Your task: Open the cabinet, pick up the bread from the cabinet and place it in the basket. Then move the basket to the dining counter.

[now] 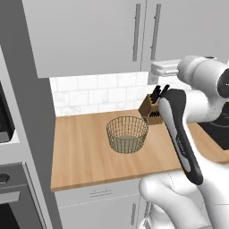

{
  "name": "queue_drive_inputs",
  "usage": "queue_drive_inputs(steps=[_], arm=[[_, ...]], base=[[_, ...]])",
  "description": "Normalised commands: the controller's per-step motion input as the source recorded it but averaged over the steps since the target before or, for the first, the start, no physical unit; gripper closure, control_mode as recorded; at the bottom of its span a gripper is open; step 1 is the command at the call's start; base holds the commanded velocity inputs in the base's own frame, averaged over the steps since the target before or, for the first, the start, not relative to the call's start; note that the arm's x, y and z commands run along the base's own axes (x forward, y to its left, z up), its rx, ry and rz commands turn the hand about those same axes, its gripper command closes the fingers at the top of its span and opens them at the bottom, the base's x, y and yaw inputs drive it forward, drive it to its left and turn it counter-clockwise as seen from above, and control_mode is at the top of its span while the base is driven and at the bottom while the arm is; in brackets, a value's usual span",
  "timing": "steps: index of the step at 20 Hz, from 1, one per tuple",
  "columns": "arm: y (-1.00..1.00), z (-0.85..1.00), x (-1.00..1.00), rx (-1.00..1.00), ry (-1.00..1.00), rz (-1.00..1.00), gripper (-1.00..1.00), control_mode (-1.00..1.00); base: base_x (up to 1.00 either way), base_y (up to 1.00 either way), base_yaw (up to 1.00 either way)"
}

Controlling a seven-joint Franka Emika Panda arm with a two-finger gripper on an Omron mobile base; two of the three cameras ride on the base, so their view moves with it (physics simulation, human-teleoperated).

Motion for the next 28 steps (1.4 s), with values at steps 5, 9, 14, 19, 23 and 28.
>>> queue_drive_inputs(steps=[5, 9, 14, 19, 23, 28], arm=[[0.0, 0.19, 0.0, 0.0, -0.25, 0.0, -1.0, -1.0], [0.0, 0.22, 0.11, 0.0, -0.16, -0.05, -1.0, -1.0], [-0.06, 0.13, 0.34, 0.01, -0.07, 0.0, -1.0, -1.0], [-0.32, 0.0, 0.74, 0.11, 0.01, -0.01, -1.0, -1.0], [-0.05, -0.03, 0.69, 0.01, 0.0, 0.0, -1.0, -1.0], [0.02, -0.02, 0.66, 0.0, -0.01, 0.0, -1.0, -1.0]], base=[[0.0, 0.0, 0.0], [0.0, 0.0, 0.0], [0.0, 0.0, 0.0], [0.0, 0.0, 0.0], [0.0, 0.0, 0.0], [0.0, 0.0, 0.0]])
